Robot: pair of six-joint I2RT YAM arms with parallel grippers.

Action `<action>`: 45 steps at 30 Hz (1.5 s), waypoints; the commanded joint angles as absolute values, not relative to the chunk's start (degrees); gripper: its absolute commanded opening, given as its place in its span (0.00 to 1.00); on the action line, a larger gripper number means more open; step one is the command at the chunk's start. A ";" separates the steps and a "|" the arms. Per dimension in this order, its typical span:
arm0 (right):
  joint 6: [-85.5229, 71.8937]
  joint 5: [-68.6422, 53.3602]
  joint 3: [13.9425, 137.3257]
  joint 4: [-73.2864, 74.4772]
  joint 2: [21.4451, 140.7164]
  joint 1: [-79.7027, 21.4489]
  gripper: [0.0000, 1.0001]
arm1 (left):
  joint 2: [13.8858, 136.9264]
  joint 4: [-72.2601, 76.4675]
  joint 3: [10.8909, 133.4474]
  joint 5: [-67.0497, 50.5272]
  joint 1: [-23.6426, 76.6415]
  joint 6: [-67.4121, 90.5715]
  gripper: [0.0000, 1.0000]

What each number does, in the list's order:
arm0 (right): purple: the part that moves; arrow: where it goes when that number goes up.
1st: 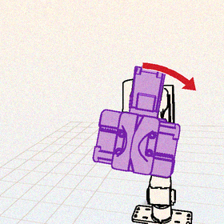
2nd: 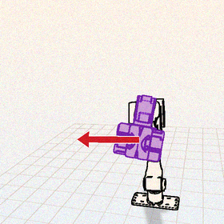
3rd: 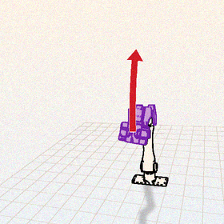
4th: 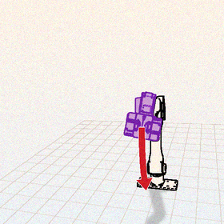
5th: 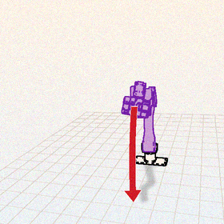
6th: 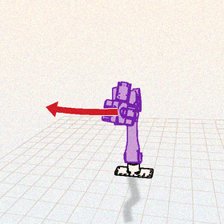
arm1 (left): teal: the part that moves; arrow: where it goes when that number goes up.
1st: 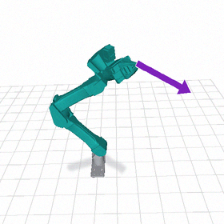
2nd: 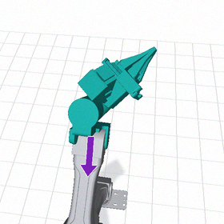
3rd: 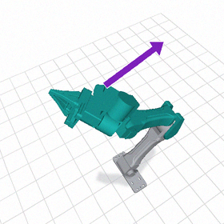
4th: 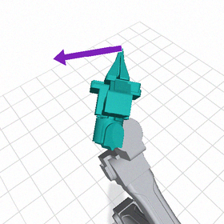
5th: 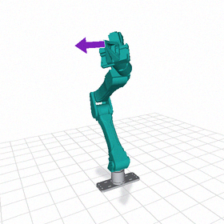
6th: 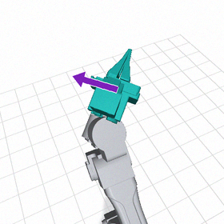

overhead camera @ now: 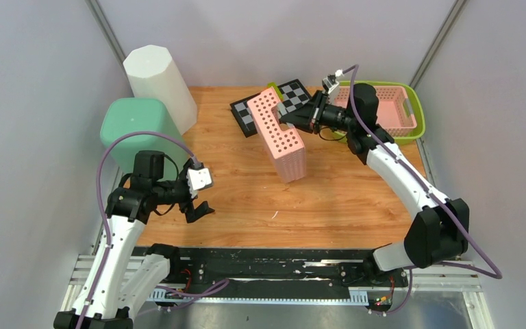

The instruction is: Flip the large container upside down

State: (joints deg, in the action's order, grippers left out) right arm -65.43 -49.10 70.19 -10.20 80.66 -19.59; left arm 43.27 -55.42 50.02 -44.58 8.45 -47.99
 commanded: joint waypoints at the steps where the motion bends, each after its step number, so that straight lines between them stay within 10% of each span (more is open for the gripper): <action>1: -71.55 -50.46 66.50 -20.19 78.82 -20.30 0.03 | 42.89 -55.50 49.66 -45.49 8.64 -47.81 1.00; 39: -34.93 -32.94 78.96 16.41 79.19 -19.26 0.28 | 56.35 -26.82 57.84 -42.50 8.89 -20.49 1.00; 45: -33.39 -31.50 80.35 17.22 79.49 -19.59 0.30 | 69.86 -14.94 57.37 -21.82 18.18 -18.07 1.00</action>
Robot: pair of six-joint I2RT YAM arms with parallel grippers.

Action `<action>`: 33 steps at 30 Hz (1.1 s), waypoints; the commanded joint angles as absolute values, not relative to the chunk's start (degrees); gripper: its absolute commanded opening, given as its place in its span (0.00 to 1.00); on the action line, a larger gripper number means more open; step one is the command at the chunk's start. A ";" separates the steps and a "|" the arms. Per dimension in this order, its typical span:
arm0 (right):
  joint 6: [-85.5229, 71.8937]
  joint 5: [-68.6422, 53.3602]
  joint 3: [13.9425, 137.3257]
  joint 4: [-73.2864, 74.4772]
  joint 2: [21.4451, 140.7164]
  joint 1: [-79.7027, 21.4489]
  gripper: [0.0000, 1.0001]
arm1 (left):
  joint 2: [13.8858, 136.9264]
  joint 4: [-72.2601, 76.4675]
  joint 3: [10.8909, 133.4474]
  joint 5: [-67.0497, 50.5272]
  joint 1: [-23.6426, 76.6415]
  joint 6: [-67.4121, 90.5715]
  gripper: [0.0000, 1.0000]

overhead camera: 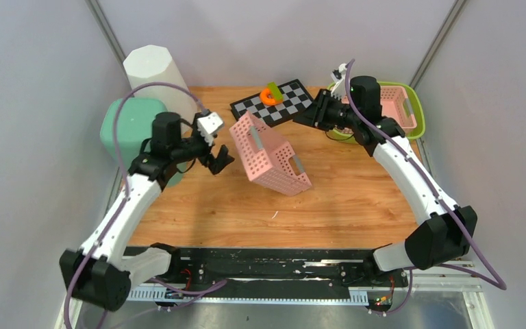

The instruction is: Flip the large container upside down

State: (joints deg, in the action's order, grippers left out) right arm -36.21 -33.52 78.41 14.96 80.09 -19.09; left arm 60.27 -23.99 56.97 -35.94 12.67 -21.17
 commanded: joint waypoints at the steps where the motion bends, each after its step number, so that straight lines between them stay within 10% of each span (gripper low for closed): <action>1: -33.26 -31.28 80.29 17.15 79.39 -19.64 0.30 | 73.65 -16.26 59.06 -20.62 19.38 -17.95 1.00; 16: -17.10 -30.92 76.77 22.07 77.57 -19.50 0.35 | 78.81 -9.90 57.88 -23.50 20.30 -8.77 1.00; 33: 14.25 2.02 70.05 24.69 76.28 -24.93 0.56 | 85.19 -13.92 57.25 -33.23 23.33 -8.12 1.00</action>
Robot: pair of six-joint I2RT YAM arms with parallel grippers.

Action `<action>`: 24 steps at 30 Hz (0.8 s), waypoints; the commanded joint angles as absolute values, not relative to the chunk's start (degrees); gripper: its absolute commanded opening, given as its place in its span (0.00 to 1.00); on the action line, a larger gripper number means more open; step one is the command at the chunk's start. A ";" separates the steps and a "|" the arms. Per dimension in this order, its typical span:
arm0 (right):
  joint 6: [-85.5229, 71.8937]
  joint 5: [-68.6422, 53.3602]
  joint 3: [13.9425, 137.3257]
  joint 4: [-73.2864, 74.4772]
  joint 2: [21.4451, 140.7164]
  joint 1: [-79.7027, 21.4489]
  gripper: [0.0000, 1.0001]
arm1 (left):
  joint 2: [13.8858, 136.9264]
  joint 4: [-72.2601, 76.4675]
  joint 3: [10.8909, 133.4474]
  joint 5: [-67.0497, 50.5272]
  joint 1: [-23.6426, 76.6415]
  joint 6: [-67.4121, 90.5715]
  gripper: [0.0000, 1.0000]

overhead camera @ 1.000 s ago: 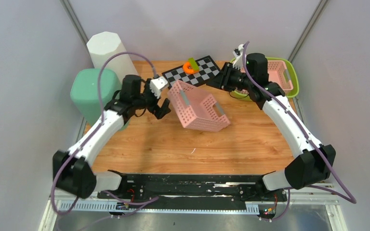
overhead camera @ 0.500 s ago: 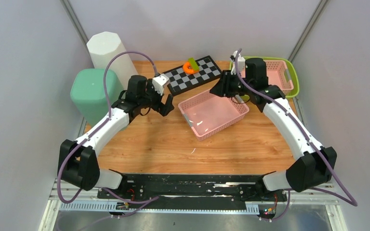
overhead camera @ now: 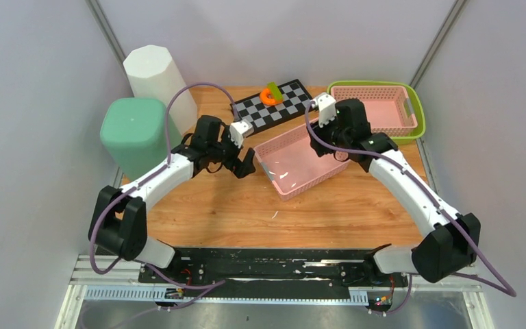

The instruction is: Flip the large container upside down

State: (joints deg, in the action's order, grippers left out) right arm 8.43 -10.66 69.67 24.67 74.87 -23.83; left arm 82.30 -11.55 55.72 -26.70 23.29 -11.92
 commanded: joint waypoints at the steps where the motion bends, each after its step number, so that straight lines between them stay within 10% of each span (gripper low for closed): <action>1: 14.20 3.65 70.38 24.76 77.05 -24.58 0.56 | 85.69 -14.10 57.38 -35.56 23.37 -7.40 1.00; 24: 15.73 -1.17 69.88 23.17 88.67 -8.63 0.60 | 93.73 -5.11 57.34 -45.23 23.38 7.62 1.00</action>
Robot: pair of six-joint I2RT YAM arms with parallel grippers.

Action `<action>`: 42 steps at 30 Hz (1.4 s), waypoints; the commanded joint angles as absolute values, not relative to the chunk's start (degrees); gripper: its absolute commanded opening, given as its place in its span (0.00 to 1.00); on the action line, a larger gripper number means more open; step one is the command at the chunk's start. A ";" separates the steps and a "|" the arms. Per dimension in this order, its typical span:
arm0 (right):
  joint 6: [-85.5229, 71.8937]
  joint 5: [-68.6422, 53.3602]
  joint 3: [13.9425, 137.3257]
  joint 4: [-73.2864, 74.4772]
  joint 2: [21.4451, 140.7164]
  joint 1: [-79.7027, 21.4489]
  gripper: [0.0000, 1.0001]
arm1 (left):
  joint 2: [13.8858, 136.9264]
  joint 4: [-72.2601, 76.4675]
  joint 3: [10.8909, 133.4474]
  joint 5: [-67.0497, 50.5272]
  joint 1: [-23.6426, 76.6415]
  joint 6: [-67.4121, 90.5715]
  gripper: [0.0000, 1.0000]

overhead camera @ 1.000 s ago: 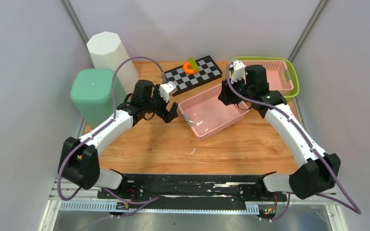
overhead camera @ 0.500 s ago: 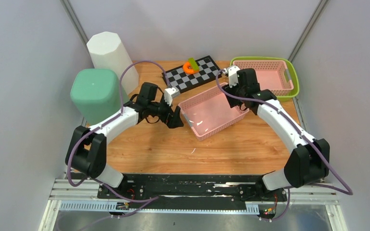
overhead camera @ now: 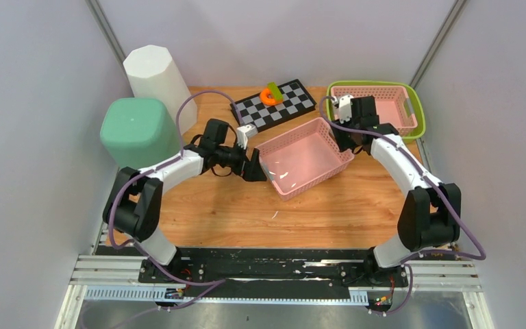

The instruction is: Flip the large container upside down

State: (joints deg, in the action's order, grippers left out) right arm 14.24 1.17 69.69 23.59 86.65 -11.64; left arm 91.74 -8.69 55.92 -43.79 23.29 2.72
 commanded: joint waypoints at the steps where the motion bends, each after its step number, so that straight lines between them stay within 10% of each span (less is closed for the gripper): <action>1: 15.51 -1.83 70.16 23.12 89.21 -7.82 0.60 | 93.99 -4.22 57.19 -45.79 23.38 8.59 1.00; 42: 13.53 -30.71 69.77 28.58 97.03 -0.44 0.44 | 95.13 6.89 56.24 -51.92 24.74 24.07 1.00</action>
State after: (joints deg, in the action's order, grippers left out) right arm 14.85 -25.85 69.95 24.93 97.69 -0.60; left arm 98.00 4.82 56.82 -50.59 24.18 23.22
